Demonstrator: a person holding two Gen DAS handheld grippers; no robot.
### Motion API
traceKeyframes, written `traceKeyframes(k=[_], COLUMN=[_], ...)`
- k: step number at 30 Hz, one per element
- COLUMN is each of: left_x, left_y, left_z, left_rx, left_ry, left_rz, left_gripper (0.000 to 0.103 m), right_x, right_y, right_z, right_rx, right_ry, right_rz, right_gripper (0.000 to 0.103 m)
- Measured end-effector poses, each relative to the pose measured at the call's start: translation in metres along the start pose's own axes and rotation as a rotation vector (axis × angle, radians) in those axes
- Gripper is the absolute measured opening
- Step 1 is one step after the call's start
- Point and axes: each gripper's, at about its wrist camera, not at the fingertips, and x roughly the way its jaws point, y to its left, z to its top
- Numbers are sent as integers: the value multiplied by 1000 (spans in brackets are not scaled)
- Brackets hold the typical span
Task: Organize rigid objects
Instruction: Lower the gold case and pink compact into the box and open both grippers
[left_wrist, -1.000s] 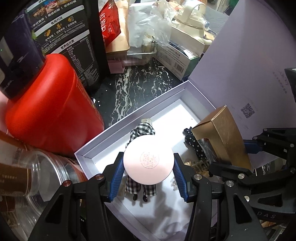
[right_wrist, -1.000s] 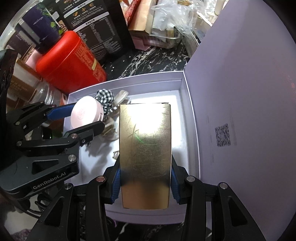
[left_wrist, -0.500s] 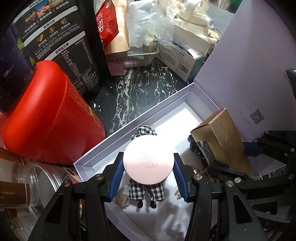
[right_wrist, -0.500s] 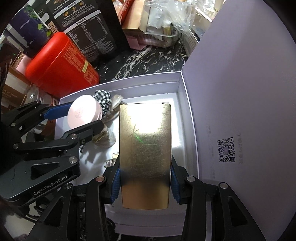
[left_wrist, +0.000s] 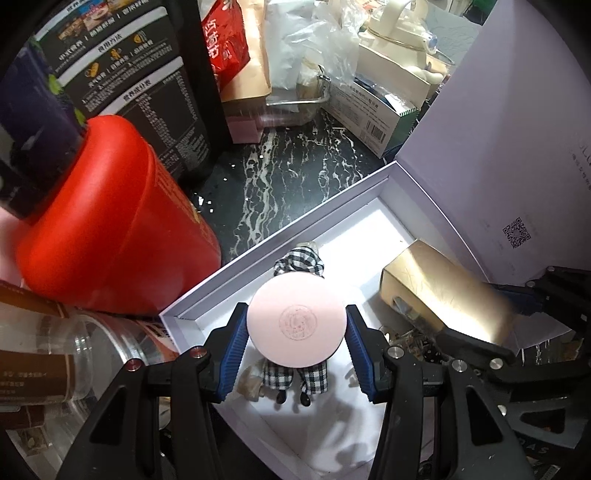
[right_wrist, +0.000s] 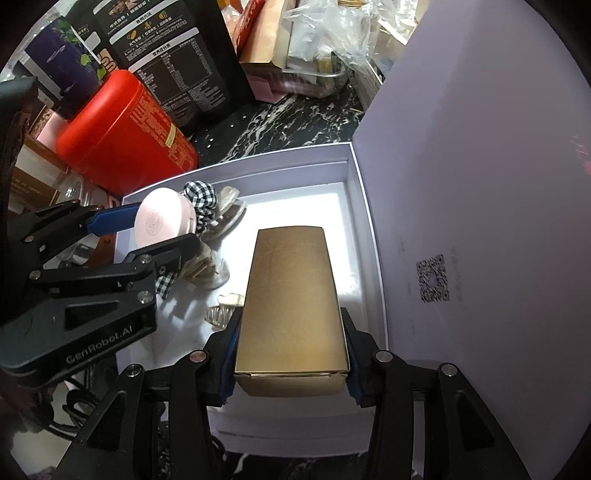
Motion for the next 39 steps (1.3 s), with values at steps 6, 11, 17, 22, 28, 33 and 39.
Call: traceKeyframes(k=[6, 11, 17, 22, 28, 33, 39], left_x=[-15, -25, -40, -53, -67, -78, -92], left_y=[-5, -7, -7, -4, 1, 5, 8], left_z=[-2, -2, -2, -6, -15, -26, -42], left_rx=[9, 8, 10, 2, -17, -32, -48], left_ry=[-27, -37, -64, -83, -97, -105, -118], left_rz=[12, 13, 19, 22, 18, 20, 27], left_gripper=[69, 69, 69, 69, 69, 69, 69], right_x=[-13, -23, -36, -47, -59, -69, -78], right_y=[1, 2, 4, 9, 17, 25, 34], right_z=[-4, -8, -12, -16, -21, -32, -44], right_rx=[-1, 5, 4, -3, -16, -23, -27], right_ry=[-21, -37, -57, -77, -97, -112, -125], right_rz=[-9, -13, -13, -14, -15, -14, -11], right_gripper=[49, 49, 49, 49, 49, 49, 49])
